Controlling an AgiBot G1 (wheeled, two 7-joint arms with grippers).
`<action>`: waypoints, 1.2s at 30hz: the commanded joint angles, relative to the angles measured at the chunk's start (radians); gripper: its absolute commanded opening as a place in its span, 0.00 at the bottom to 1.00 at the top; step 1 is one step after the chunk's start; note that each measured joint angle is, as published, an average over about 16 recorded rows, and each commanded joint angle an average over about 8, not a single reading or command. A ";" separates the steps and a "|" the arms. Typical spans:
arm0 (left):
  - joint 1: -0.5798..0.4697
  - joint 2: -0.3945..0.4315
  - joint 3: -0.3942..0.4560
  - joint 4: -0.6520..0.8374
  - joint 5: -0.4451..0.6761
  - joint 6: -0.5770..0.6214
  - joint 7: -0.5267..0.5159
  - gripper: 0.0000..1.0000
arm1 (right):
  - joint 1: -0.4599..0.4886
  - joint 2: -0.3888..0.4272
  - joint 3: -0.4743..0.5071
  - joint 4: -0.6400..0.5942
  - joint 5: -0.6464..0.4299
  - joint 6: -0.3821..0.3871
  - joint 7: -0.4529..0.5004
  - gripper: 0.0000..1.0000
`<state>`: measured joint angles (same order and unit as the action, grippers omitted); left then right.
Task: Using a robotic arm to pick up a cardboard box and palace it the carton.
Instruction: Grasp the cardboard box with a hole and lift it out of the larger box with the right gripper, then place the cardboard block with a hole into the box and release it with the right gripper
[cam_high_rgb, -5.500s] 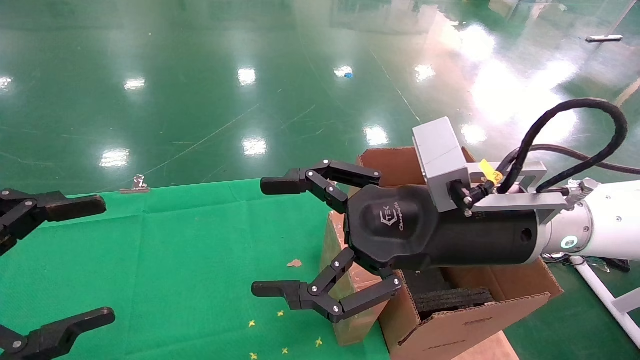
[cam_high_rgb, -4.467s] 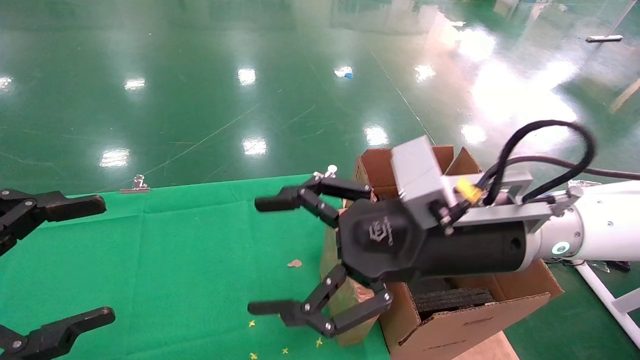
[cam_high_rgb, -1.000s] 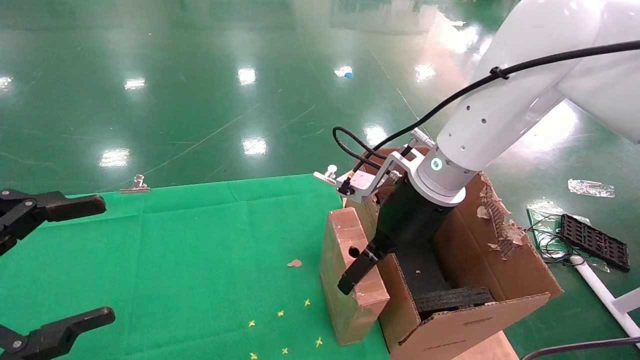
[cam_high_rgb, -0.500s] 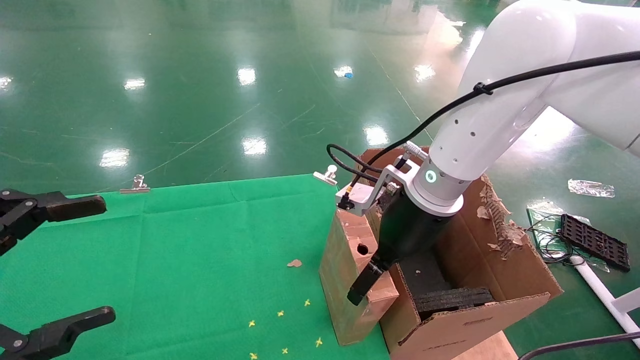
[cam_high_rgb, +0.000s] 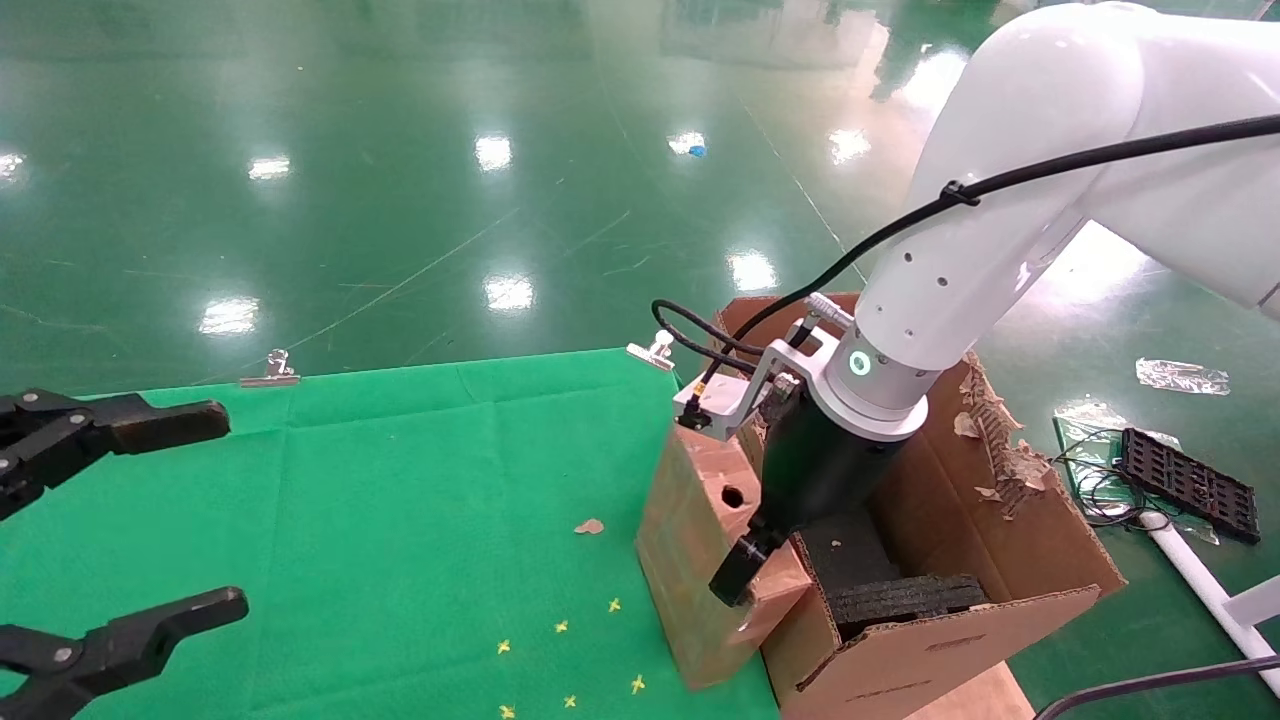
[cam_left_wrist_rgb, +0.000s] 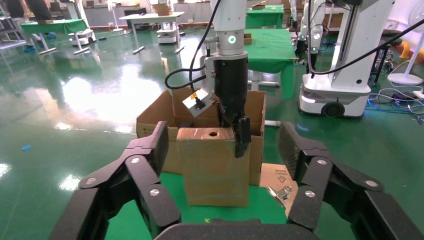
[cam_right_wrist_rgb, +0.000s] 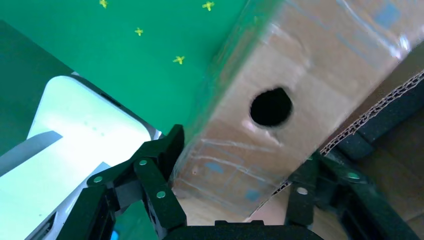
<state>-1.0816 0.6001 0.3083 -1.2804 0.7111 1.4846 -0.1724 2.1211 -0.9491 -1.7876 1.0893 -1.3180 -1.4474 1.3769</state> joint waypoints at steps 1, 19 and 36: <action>0.000 0.000 0.000 0.000 0.000 0.000 0.000 0.00 | -0.001 -0.001 -0.002 0.003 -0.004 0.002 0.003 0.00; 0.000 0.000 0.001 0.000 -0.001 0.000 0.000 0.00 | 0.175 0.315 0.207 0.085 0.091 0.217 -0.241 0.00; 0.000 -0.001 0.002 0.000 -0.001 -0.001 0.001 0.53 | 0.268 0.496 0.162 -0.171 -0.066 0.067 -0.237 0.00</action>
<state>-1.0819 0.5995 0.3099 -1.2804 0.7100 1.4839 -0.1716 2.3792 -0.4599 -1.6241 0.9175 -1.3722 -1.3736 1.1390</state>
